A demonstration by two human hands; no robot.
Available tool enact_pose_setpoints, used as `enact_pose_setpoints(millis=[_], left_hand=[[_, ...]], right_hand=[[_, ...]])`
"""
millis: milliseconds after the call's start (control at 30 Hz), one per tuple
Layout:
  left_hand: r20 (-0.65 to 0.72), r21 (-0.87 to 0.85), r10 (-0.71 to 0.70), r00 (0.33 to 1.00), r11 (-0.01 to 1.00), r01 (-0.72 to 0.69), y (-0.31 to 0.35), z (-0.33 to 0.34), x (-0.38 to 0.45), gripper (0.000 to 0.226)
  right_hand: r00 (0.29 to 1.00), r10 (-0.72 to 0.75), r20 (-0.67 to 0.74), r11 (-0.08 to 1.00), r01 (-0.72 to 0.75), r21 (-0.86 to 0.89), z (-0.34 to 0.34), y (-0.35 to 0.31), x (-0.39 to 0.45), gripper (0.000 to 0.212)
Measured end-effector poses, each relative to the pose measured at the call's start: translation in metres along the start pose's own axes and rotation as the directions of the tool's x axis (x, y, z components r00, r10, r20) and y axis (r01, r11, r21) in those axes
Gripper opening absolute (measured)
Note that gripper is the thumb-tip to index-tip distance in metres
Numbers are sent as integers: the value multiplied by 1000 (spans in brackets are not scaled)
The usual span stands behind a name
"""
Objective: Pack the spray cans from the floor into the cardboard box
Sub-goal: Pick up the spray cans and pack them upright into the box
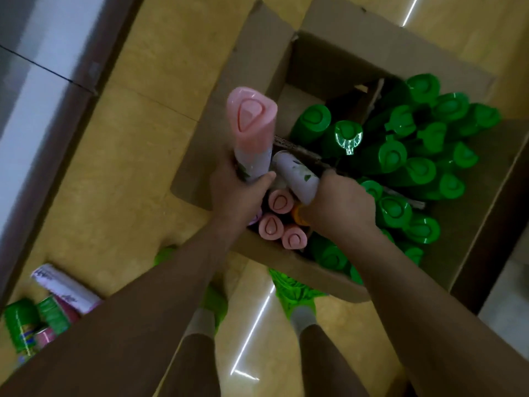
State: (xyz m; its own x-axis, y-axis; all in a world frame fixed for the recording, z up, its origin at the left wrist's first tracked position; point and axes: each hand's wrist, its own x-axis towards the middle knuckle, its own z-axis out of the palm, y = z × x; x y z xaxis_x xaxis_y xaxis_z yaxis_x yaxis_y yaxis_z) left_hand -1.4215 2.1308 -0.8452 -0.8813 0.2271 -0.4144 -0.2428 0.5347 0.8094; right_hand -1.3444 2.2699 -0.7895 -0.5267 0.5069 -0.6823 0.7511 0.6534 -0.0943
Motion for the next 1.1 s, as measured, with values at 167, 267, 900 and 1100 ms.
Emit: enact_pose_setpoints(millis=[167,267,900,1100], left_hand=[[85,53,-64,994,997,60,-26,7,8,41],[175,152,-49,983,988,22,-38,3,11,52],[412,392,-249,877,917,76,-61,-5,27,53],[351,357,-251,902,927,119,-62,4,19,69]], right_hand=[[999,-12,40,996,15,-91,3,6,30,44],[997,-69,38,986,74,-149,12,12,41,39],[935,-176,307,942,250,-222,42,4,98,35],[942,-197,273,876,294,-383,40,-1,85,44]])
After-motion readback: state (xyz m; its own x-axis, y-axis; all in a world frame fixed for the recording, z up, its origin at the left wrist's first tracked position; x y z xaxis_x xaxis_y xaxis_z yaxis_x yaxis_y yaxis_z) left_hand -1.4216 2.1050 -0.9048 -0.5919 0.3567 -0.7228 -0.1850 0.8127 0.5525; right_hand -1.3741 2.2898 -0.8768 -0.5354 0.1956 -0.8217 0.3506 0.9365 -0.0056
